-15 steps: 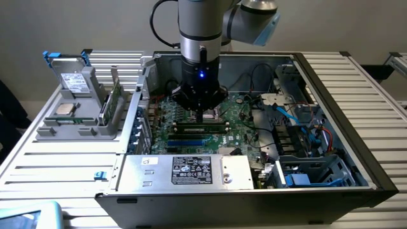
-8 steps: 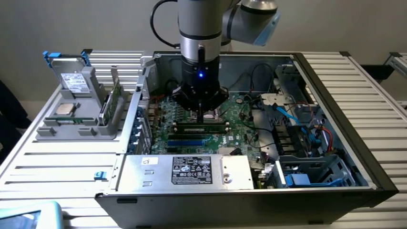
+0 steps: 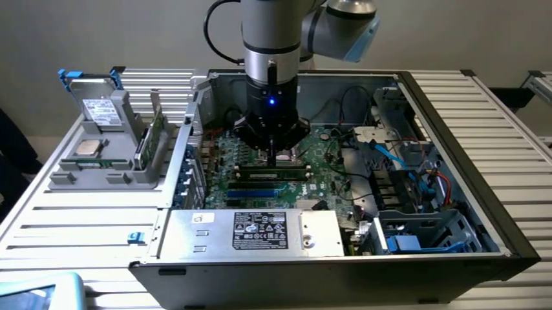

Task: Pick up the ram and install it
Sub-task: 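Press down the ram until it locks into place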

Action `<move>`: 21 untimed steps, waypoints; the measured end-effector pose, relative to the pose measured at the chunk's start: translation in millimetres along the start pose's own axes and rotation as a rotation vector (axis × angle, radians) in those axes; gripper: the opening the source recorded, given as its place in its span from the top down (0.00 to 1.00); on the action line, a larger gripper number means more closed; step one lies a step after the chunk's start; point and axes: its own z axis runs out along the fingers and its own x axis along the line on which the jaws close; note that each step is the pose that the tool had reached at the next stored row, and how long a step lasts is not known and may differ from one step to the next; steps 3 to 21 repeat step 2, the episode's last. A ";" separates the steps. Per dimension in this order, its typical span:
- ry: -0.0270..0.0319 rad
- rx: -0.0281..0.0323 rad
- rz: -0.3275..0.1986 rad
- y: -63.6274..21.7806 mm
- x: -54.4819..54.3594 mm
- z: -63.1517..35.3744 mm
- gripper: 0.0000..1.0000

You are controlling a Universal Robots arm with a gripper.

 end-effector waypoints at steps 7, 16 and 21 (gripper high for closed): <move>0.0000 0.0000 0.000 0.0 0.0 0.0 0.89; 0.0000 0.0000 0.000 0.0 0.0 0.0 0.89; 0.0000 0.0000 0.000 0.0 0.0 0.0 0.89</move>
